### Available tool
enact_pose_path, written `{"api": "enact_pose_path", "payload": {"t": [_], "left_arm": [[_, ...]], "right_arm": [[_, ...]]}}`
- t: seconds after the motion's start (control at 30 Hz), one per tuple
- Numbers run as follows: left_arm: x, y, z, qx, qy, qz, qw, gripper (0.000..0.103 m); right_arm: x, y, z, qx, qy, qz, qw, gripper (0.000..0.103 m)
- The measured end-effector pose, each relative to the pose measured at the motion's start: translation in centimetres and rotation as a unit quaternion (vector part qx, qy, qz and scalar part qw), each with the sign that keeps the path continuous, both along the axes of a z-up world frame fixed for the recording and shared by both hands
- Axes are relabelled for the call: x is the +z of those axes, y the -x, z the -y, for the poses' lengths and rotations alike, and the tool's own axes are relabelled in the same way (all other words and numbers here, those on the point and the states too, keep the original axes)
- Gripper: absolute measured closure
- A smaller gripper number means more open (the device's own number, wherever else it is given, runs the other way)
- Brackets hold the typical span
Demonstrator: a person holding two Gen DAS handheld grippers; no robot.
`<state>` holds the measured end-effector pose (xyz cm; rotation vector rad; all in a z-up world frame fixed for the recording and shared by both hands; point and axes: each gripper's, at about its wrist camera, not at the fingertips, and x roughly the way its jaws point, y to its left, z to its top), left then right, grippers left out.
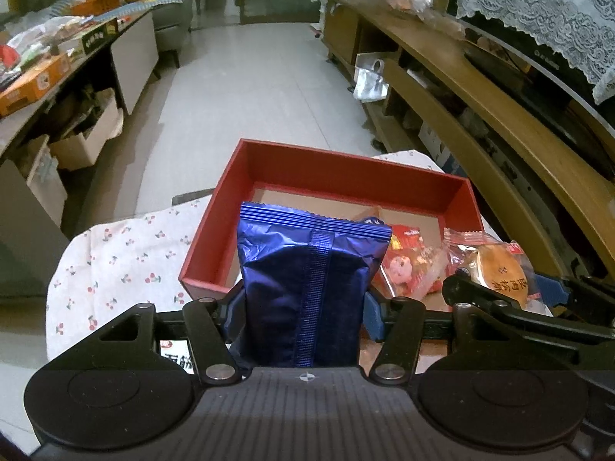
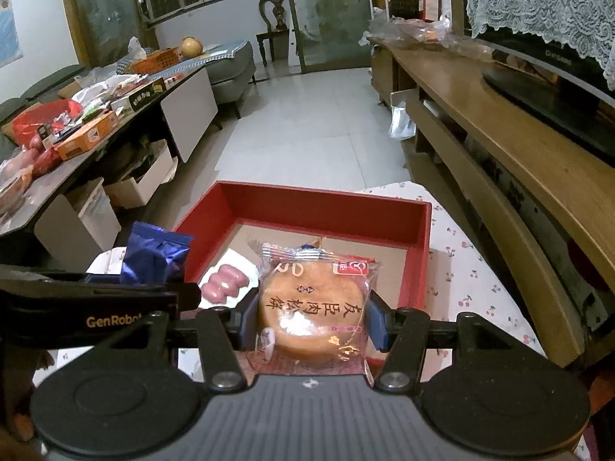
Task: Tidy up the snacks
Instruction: 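Lift the blue packet and round cake and carry both over the red box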
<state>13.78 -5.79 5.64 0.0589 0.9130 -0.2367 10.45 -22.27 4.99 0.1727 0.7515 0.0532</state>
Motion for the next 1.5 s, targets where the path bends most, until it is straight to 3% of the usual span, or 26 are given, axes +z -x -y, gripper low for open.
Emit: {"api": "enact_pose_path", "payload": {"t": [0.67, 1.5], "left_arm": [[0.1, -2.7, 1.4, 0.007, -0.019, 0.021, 0.9996, 0.039], [-4.1, -6.9, 2.5, 0.02, -0.053, 0.0, 0.9984, 0.039]], "right_arm": [[-0.4, -3.1, 0.7, -0.017, -0.004, 0.01, 1.0, 0.041], [-4.4, -8.1, 0.8, -0.022, 0.017, -0.023, 0.999, 0.041]]}}
